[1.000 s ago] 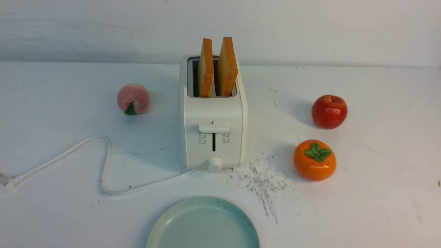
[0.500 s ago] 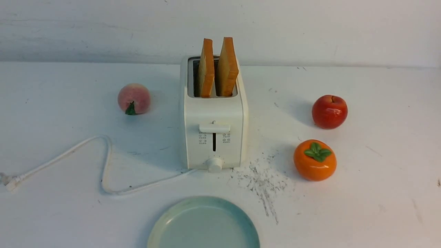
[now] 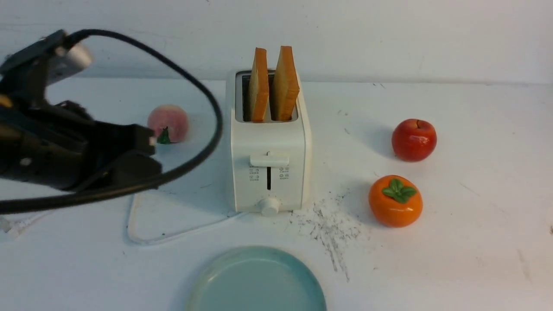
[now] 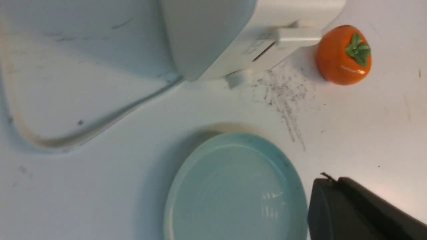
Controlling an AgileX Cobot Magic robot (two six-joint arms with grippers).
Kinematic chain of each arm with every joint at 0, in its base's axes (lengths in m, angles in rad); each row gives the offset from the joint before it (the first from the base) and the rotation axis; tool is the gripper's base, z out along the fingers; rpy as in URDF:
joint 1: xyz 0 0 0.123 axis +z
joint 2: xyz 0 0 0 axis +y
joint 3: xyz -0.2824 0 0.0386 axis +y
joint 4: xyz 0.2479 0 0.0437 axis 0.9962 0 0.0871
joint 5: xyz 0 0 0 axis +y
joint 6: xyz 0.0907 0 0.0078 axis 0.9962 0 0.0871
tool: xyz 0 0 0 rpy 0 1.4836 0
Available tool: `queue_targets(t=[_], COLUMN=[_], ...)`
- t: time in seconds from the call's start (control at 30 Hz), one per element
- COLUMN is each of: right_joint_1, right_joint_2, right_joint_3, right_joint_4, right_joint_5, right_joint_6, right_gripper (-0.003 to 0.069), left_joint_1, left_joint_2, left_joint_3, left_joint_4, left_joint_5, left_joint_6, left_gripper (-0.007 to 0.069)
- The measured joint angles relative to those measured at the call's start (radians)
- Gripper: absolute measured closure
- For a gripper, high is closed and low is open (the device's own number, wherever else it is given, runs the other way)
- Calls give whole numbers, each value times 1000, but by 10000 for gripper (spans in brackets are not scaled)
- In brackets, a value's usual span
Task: Take toasted bread from bread machine on white table place on plate.
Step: 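Reach for a toast slice standing in the toaster with the left gripper, then place the slice of bread on the plate with the left gripper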
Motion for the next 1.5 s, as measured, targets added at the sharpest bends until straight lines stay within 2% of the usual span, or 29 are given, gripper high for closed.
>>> queue_targets(t=[0.1, 0.2, 0.37, 0.47, 0.73, 0.87, 0.93, 1.03, 1.1, 1.17, 1.2, 1.37, 1.5], right_joint_1=[0, 0, 0, 0, 0, 0, 0, 0, 0, 0, 0, 0, 0], right_joint_2=[11, 14, 14, 14, 14, 14, 14, 14, 14, 14, 14, 14, 14], right_joint_3=[0, -1, -1, -1, -1, -1, -1, -1, -1, -1, -1, -1, -1], right_joint_4=[-2, -4, -6, -6, -7, -4, -2, 4, 6, 8, 9, 11, 11], right_joint_5=[-24, -39, -46, -51, -58, -57, -57, -59, -61, -61, -61, -61, -61], right_joint_6=[0, 7, 10, 10, 13, 13, 13, 14, 14, 14, 14, 14, 14], right_gripper=[659, 658, 655, 656, 650, 647, 647, 645, 645, 644, 643, 636, 631], left_joint_1=[-93, -143, -177, -183, -183, -183, -183, -184, -184, -186, -188, -192, -192], left_joint_2=[93, 192, 331, 424, 654, 706, 717, 734, 736, 729, 725, 606, 414], left_joint_3=[-92, -209, -388, -507, -697, -715, -715, -715, -715, -715, -715, -712, -717], left_joint_4=[59, 135, 193, 237, 363, 444, 471, 542, 595, 629, 637, 640, 598], left_joint_5=[-42, -56, -83, -91, -127, -176, -180, -178, -163, -153, -148, -118, -57], left_joint_6=[-55, -85, -90, -94, -98, -104, -114, -166, -206, -237, -242, -256, -256], left_gripper=[638, 638, 636, 589, 197, 131, 132, 218, 400, 541, 567, 568, 568])
